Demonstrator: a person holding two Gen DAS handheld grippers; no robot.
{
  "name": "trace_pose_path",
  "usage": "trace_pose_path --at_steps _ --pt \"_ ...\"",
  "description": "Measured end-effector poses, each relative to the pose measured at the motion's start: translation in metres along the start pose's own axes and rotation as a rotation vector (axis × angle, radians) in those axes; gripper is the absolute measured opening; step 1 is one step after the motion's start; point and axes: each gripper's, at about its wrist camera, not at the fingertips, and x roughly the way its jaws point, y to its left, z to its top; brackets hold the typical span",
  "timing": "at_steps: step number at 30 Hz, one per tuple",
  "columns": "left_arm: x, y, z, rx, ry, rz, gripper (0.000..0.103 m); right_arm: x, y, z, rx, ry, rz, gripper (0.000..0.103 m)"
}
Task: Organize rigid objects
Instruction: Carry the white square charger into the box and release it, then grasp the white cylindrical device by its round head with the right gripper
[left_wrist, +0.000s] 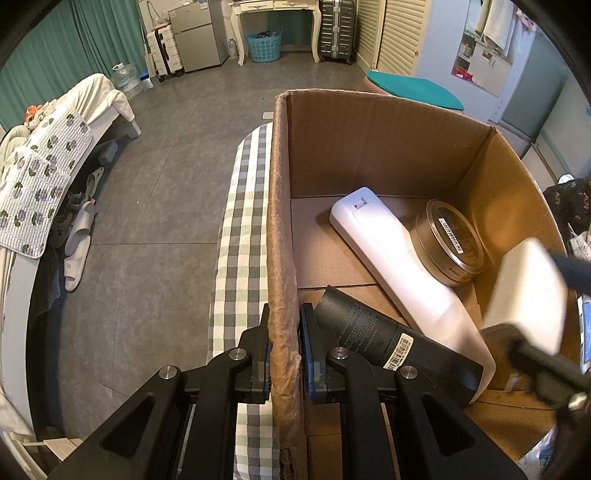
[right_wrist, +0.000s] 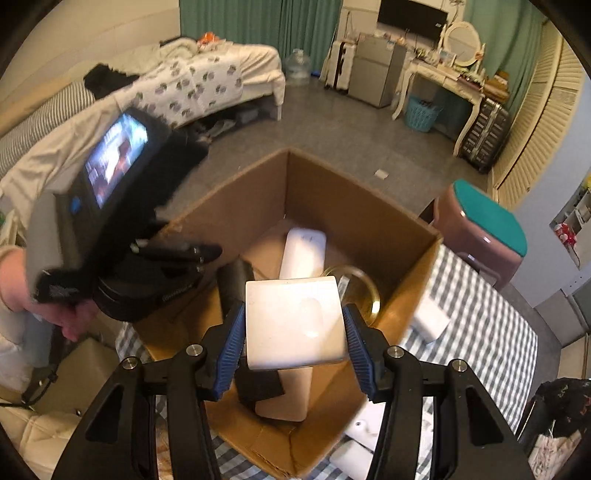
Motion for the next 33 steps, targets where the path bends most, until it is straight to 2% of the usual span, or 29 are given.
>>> trace_pose_path --at_steps 6,7,16,17,18,19,25,28,29,30,33 --pt "0.0 -0.003 0.002 0.004 -0.002 0.004 0.012 0.028 0.005 -0.008 0.003 0.069 -0.018 0.052" --pt "0.0 -0.003 0.002 0.007 -0.002 0.005 0.012 0.029 0.003 -0.009 0.017 0.07 0.002 0.052" --pt "0.0 -0.004 0.001 0.005 -0.001 0.006 0.012 0.03 0.004 -0.006 0.029 0.062 0.004 0.053" --pt "-0.001 -0.003 0.001 0.004 -0.003 0.005 0.012 0.028 0.004 -0.005 0.03 0.052 -0.004 0.058" --pt "-0.001 -0.003 0.001 0.004 -0.001 0.007 0.012 0.026 0.003 -0.004 0.036 0.041 -0.009 0.07" --pt "-0.002 -0.003 0.0 0.007 -0.003 0.008 0.012 0.022 0.0 -0.003 0.047 0.025 -0.007 0.074" --pt "-0.002 -0.004 0.001 0.005 0.0 0.01 0.012 -0.024 -0.026 0.004 0.097 -0.1 0.005 0.078" --pt "-0.001 -0.004 0.001 0.005 0.001 0.011 0.012 -0.055 -0.054 0.004 0.135 -0.167 -0.04 0.082" --pt "-0.001 -0.005 0.0 0.006 0.002 0.012 0.012 -0.065 -0.067 0.002 0.151 -0.186 -0.065 0.086" --pt "-0.001 -0.006 0.001 0.009 0.002 0.014 0.012 -0.071 -0.077 0.0 0.162 -0.194 -0.084 0.091" --pt "0.0 -0.008 0.0 0.013 0.004 0.019 0.012 -0.086 -0.114 -0.015 0.204 -0.189 -0.166 0.093"
